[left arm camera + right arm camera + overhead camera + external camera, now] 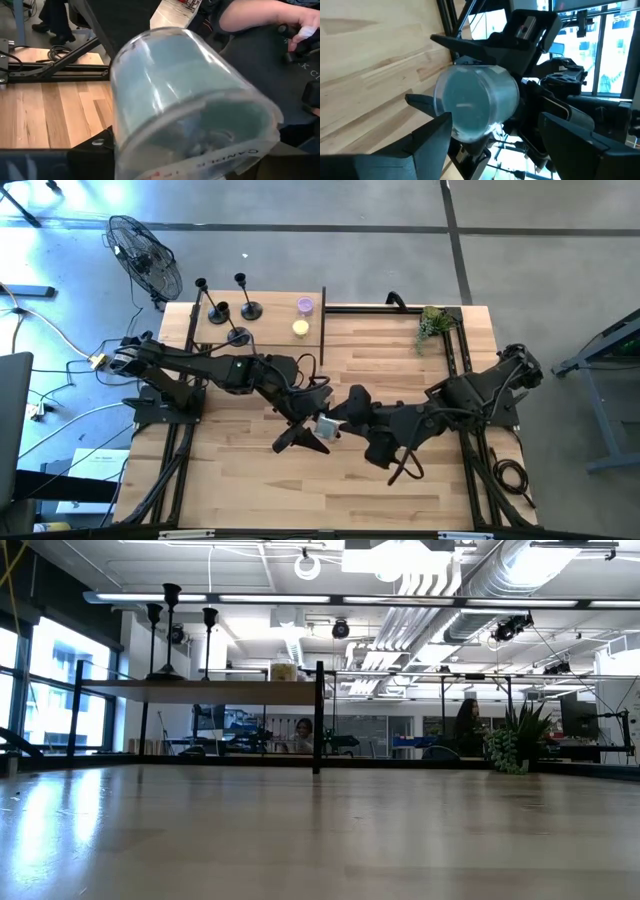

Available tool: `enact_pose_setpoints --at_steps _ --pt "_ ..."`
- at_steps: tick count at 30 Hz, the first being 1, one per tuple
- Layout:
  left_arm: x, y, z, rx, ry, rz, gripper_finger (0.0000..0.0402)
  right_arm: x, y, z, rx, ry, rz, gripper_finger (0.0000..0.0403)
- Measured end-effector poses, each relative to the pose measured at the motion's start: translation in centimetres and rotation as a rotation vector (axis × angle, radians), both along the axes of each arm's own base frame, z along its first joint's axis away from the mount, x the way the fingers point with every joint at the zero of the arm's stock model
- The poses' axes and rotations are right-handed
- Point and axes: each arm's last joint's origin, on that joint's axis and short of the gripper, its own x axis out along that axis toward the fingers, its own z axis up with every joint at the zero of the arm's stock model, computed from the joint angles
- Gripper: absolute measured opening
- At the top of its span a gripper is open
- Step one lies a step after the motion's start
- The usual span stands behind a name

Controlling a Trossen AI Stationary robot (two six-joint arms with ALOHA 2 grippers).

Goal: Pick & Place candle stick holders
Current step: Put the blue candle on the shelf

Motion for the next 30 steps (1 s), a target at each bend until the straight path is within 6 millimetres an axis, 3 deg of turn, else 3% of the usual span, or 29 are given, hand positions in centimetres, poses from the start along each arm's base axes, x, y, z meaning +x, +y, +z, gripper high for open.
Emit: enact_pose_setpoints --at_steps 10,17,22,30 --pt "0.0 0.0 0.0 -0.006 0.007 0.001 0.022 -0.2 -0.1 0.2 -0.094 -0.016 -0.042 0.0291" --pt "0.0 0.0 0.0 -0.017 0.015 0.004 0.022 -0.3 -0.1 0.3 -0.054 -0.015 -0.025 0.0291" --pt "0.0 0.0 0.0 -0.016 0.015 0.006 0.022 -0.6 0.0 0.4 -0.102 -0.04 -0.102 0.0291" --pt "-0.2 0.2 -0.9 0.124 0.043 0.054 0.0208 -2.8 0.2 1.9 -0.12 -0.13 -0.238 0.0291"
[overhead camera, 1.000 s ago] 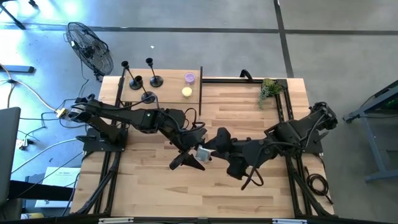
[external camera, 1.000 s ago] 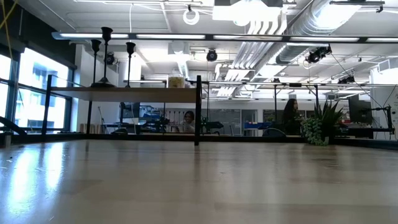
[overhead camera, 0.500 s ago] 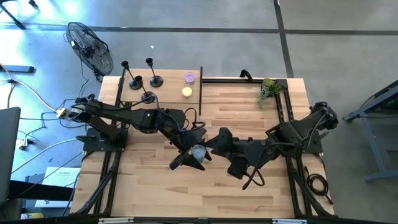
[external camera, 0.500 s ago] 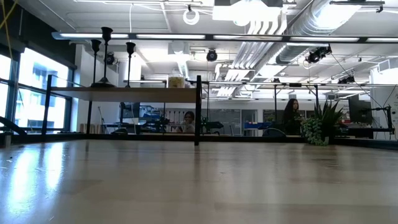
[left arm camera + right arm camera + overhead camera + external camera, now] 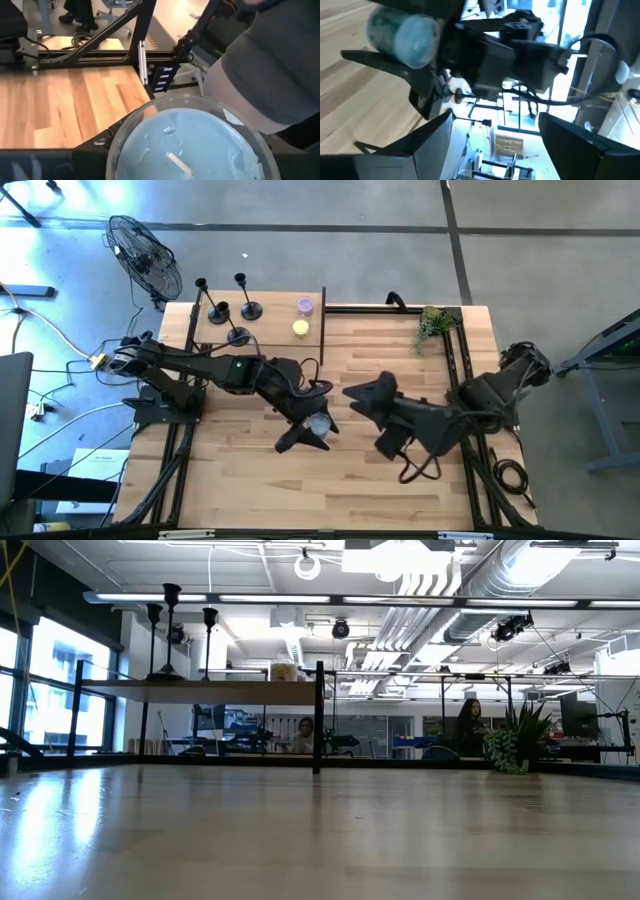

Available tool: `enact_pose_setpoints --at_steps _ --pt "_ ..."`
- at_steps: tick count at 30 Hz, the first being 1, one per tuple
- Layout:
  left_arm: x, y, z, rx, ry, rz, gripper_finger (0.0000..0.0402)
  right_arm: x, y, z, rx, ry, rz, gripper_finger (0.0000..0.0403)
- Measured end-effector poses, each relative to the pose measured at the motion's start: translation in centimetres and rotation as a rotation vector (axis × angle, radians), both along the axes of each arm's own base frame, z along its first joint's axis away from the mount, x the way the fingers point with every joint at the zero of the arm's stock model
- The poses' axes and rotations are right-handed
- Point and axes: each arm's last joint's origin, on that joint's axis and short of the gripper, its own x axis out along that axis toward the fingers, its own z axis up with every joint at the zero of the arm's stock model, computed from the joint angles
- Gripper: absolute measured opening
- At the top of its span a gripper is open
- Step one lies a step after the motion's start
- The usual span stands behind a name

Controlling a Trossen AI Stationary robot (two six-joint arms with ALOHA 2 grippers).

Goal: Pick & Place candle stick holders
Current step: Put the blue candle on the shelf

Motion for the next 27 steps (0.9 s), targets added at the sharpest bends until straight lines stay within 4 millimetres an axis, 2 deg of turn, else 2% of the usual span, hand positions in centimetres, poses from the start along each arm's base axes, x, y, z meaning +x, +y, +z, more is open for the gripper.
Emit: enact_pose_setpoints --at_steps 7,13,16,20,24,27 --pt "0.0 0.1 -0.2 0.101 -0.044 -0.01 0.0208 -3.4 -0.1 2.1 0.1 -0.13 -0.085 0.0291" --pt "0.3 0.4 0.2 0.161 -0.103 0.136 0.0208 -8.5 -0.5 4.7 0.251 -0.336 -0.23 0.0291" --pt "0.3 1.1 1.4 0.244 -0.195 0.406 0.0208 -11.9 -0.9 6.0 0.405 -0.445 -0.248 0.0291" --pt "-0.5 1.9 3.0 0.321 -0.263 0.918 0.0208 -16.2 -1.7 7.5 0.682 -0.513 -0.141 0.0291" --pt "-1.4 2.7 3.0 0.411 -0.217 1.388 0.0208 -19.4 -2.5 8.1 0.931 -0.475 0.018 0.0291" --pt "-1.9 3.6 2.7 0.446 -0.186 1.622 0.0208 -20.9 -3.3 8.1 1.074 -0.397 0.133 0.0291"
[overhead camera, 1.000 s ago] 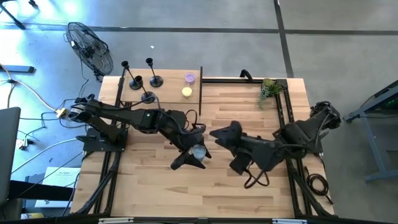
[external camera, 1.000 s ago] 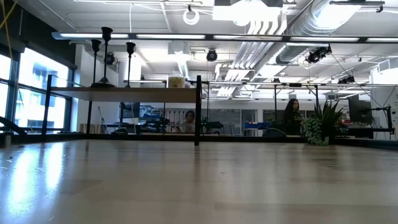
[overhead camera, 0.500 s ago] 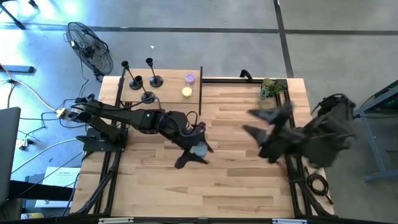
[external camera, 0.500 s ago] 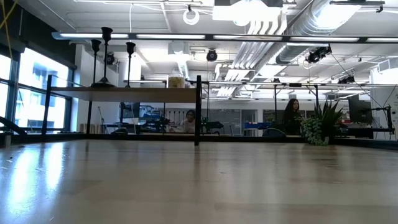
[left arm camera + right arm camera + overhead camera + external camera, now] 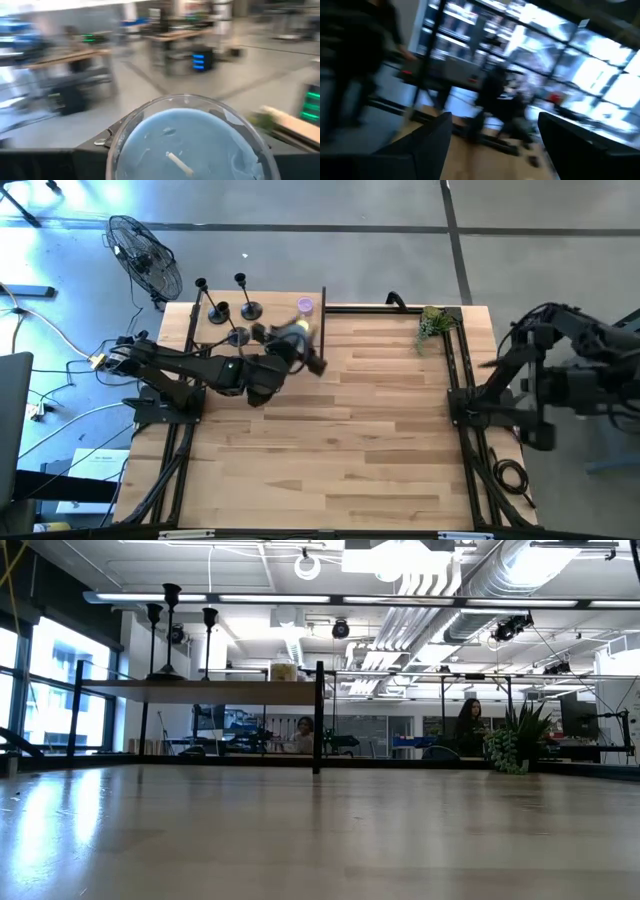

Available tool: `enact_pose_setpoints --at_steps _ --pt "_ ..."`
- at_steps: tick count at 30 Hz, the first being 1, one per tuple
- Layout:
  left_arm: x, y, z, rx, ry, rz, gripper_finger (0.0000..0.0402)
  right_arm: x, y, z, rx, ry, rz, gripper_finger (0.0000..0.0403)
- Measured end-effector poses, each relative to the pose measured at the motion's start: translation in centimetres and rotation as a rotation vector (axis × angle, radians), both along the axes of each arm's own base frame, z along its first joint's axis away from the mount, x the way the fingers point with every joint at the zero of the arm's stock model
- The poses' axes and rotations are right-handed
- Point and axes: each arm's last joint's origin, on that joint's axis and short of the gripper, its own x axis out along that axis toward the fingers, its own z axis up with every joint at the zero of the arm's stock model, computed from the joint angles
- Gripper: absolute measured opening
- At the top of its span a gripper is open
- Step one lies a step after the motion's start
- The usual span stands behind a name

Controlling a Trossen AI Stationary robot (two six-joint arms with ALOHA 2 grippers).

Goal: Pick & Place candle stick holders
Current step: Put the blue candle on the shelf

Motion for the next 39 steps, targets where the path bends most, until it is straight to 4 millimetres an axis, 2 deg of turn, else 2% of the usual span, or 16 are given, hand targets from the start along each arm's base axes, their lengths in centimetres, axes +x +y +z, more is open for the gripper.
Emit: enact_pose_setpoints --at_steps 2,6,10,14,20,28,32,39 --pt "-0.2 0.9 -0.5 -0.001 0.012 0.093 0.0208 -0.7 -0.4 -0.1 0.075 0.019 0.093 0.0291" --pt "-0.8 3.6 -2.1 -0.072 0.002 0.156 0.0208 -1.4 -0.6 -0.3 0.159 0.06 0.209 0.0291" --pt "-2.2 6.0 -3.8 -0.163 -0.022 0.257 0.0208 -1.6 0.0 -0.4 0.155 0.066 0.23 0.0291" --pt "-3.7 7.3 -5.3 -0.199 0.0 0.347 0.0208 -1.7 0.6 -0.6 0.14 0.061 0.211 0.0291" --pt "-3.8 7.9 -8.5 -0.215 0.006 0.38 0.0208 -1.7 0.8 -0.6 0.137 0.06 0.205 0.0291" --pt "-3.1 8.1 -13.5 -0.23 -0.116 0.37 0.0208 -1.7 0.6 -0.6 0.134 0.04 0.139 0.0291" --pt "-3.1 8.1 -15.0 -0.207 -0.165 0.373 0.0208 -1.7 0.6 -0.6 0.134 0.04 0.138 0.0291" --pt "-3.3 8.2 -17.0 -0.161 -0.143 0.388 0.0208 -1.4 0.2 -0.4 0.154 0.033 0.112 0.0291"
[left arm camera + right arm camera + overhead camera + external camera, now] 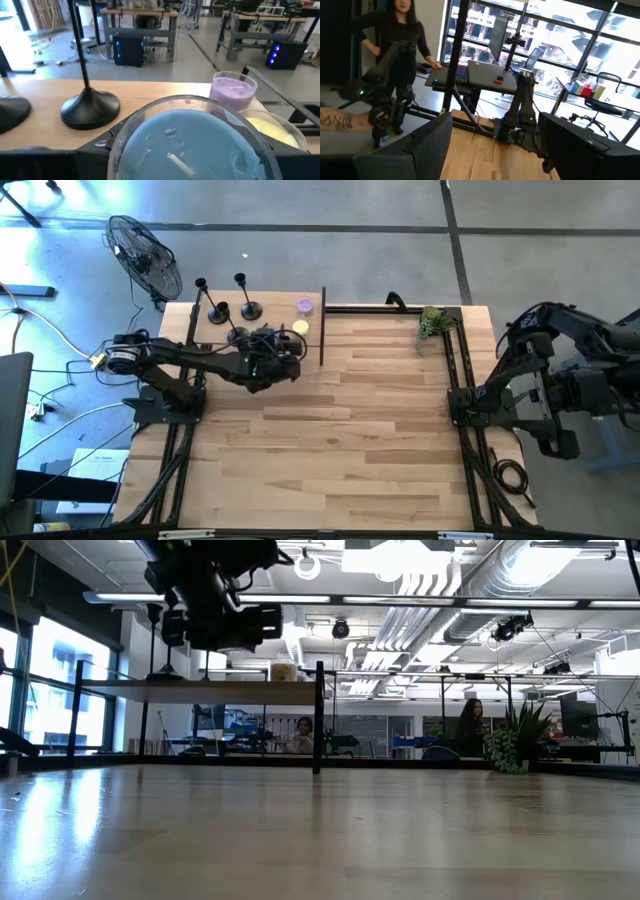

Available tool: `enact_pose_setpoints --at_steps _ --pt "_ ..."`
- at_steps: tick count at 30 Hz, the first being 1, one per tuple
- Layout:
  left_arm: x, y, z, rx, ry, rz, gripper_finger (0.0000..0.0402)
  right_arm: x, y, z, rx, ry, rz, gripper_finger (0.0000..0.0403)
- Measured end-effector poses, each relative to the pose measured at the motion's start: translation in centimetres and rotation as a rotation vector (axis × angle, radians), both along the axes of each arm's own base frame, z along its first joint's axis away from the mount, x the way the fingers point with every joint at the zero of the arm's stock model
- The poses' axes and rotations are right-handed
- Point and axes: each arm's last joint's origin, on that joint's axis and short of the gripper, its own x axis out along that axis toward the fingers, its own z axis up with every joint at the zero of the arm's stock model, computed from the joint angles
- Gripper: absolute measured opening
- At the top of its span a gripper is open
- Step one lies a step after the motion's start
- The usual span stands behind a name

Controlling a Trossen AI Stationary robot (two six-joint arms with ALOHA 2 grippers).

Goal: Pick & Place candle stick holders
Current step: Put the blue candle on the shelf

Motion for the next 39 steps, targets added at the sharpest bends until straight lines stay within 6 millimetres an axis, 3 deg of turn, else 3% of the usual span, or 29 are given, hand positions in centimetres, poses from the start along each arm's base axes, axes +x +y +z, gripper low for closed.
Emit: enact_pose_setpoints --at_steps 6,13,26,32,34,39 --pt "0.8 0.1 -1.0 0.019 0.08 -0.01 0.0208 0.3 -0.8 0.4 0.035 -0.008 -0.025 0.0291" --pt "1.8 1.7 -1.6 0.019 0.131 -0.002 0.0208 0.5 -0.9 0.4 0.025 -0.009 -0.031 0.0291" --pt "1.7 4.1 -1.8 -0.07 0.118 -0.047 0.0208 0.9 -0.8 0.5 0.036 -0.003 0.005 0.0291" --pt "1.6 4.2 -1.8 -0.07 0.118 -0.042 0.0208 0.9 -0.8 0.5 0.012 -0.006 0.007 0.0291" --pt "1.6 4.2 -1.8 -0.062 0.115 -0.032 0.0225 0.9 -0.8 0.5 0.01 -0.006 0.008 0.0291" --pt "1.7 4.3 -1.7 -0.056 0.098 -0.028 0.0324 0.9 -0.8 0.5 0.01 -0.006 0.008 0.0291"
